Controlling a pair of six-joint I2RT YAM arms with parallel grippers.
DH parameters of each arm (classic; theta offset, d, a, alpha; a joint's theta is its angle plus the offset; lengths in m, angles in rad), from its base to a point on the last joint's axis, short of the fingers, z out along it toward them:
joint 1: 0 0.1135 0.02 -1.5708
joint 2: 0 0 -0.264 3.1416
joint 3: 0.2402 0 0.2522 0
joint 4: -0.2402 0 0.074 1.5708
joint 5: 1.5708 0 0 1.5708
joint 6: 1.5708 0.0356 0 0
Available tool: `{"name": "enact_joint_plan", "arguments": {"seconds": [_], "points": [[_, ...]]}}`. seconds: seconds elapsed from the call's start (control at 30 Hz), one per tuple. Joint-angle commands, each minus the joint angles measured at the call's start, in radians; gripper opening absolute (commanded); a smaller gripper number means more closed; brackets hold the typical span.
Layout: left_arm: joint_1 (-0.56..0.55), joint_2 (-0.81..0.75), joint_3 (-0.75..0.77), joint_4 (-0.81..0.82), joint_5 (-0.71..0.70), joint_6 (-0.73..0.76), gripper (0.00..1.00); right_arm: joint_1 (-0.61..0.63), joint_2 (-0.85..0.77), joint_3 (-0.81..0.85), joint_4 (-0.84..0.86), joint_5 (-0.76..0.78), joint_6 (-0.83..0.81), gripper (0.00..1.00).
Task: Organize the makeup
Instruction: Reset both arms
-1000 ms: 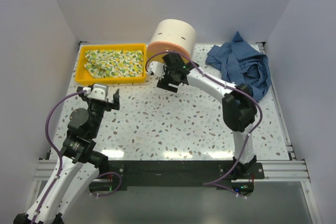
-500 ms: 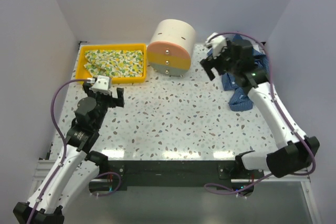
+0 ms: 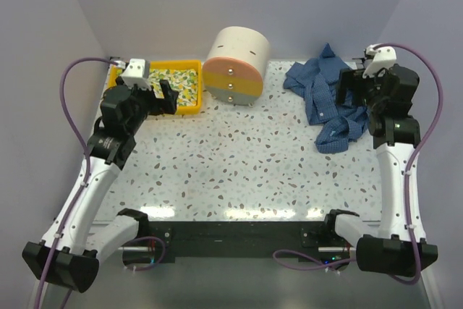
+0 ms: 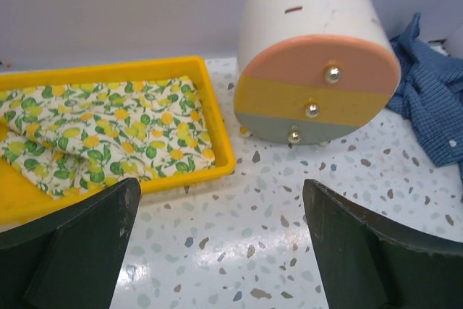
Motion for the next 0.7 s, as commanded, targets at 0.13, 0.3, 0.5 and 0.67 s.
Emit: {"name": "enact_joint_plan", "arguments": {"seconds": [0.13, 0.3, 0.5, 0.67], "points": [[0.008, -0.01, 0.218, -0.071, 0.048, -0.014, 1.0, 0.002, -0.132, 0.052, -0.03, 0.22, 0.031, 0.99], [0.008, -0.026, 0.229, -0.095, 0.042, -0.004, 1.0, 0.003, -0.13, 0.11, -0.085, 0.288, 0.069, 0.99], [0.008, -0.051, 0.238, -0.12, 0.031, 0.009, 1.0, 0.003, -0.139, 0.125, -0.082, 0.32, 0.066, 0.99], [0.006, -0.068, 0.238, -0.129, 0.022, 0.015, 1.0, 0.002, -0.126, 0.152, -0.097, 0.323, 0.065, 0.99]]}}
